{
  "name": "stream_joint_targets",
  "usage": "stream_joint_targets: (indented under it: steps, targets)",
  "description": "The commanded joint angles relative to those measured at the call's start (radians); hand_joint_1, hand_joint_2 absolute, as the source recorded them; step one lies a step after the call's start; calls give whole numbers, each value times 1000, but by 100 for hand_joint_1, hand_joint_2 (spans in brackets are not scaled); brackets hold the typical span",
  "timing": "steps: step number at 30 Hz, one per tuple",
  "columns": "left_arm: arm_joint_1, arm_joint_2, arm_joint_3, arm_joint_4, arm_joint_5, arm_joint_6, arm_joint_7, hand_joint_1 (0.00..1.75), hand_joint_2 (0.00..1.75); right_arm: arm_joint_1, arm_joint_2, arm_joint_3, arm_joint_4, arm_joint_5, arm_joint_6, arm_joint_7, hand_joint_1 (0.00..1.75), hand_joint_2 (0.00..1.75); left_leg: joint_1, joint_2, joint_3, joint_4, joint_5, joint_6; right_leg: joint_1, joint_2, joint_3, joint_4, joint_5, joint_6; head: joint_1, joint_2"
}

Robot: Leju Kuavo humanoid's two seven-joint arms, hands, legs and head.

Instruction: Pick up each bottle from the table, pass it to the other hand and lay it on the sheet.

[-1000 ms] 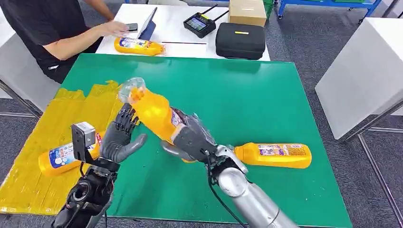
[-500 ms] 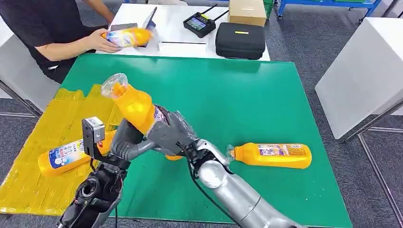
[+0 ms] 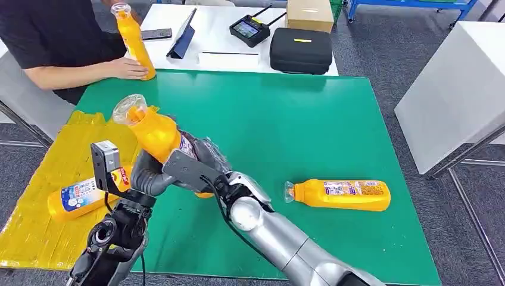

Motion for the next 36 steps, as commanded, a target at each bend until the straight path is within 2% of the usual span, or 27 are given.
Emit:
stream_joint_targets:
  steps: [1,2,3,4,22,28,29,33,34,36]
  targets:
    - [-63,-42,-52,38,-14,7,1,0,175,12,58,174,166,32,11,2,175,175,0,-3,3,-1,-1,1,1,-2,4,-1,-2,-4,0,0]
    - [-64,-45,-51,41,-18,10,1,0,175,8,58,184,164,26,6,2,175,175,0,-4,5,-1,-2,1,1,-4,6,0,-3,-5,0,0]
    - [-62,-48,-49,42,-29,20,-1,150,175,-1,58,194,166,14,0,4,175,175,0,-4,3,-1,-1,1,1,-3,4,-1,-2,-4,0,0]
    - [-62,-49,-50,41,-40,29,-3,175,175,-8,58,196,168,12,-1,5,175,175,0,-4,4,0,-2,1,1,-4,5,0,-3,-5,0,0]
    - [-20,-67,-7,-7,-74,59,-6,175,175,-49,58,233,194,-36,-12,16,175,175,0,-4,3,0,-2,1,1,-4,4,1,-3,-5,0,0]
    - [-12,-75,8,-30,-88,75,5,175,175,-88,58,277,205,-99,-29,42,175,175,0,-4,4,2,-3,2,1,-4,5,2,-4,-6,0,0]
    - [-11,-74,9,-33,-88,76,5,175,175,-90,58,280,208,-105,-30,42,175,175,1,-3,0,1,-1,1,1,-2,1,0,-1,-3,0,0]
    - [-10,-74,25,-36,-106,103,-1,175,175,-100,58,254,229,-121,-43,28,175,175,0,-5,3,1,-2,1,1,-4,4,1,-3,-6,0,0]
    - [-8,-74,36,-38,-114,119,-5,175,175,-97,58,227,224,-133,-65,22,117,175,1,-3,0,0,0,1,1,-3,1,0,-1,-3,0,0]
    - [-6,-71,39,-37,-113,118,-4,175,175,-103,54,224,224,-133,-63,22,117,175,0,-3,1,0,0,1,1,-2,1,0,-1,-3,0,0]
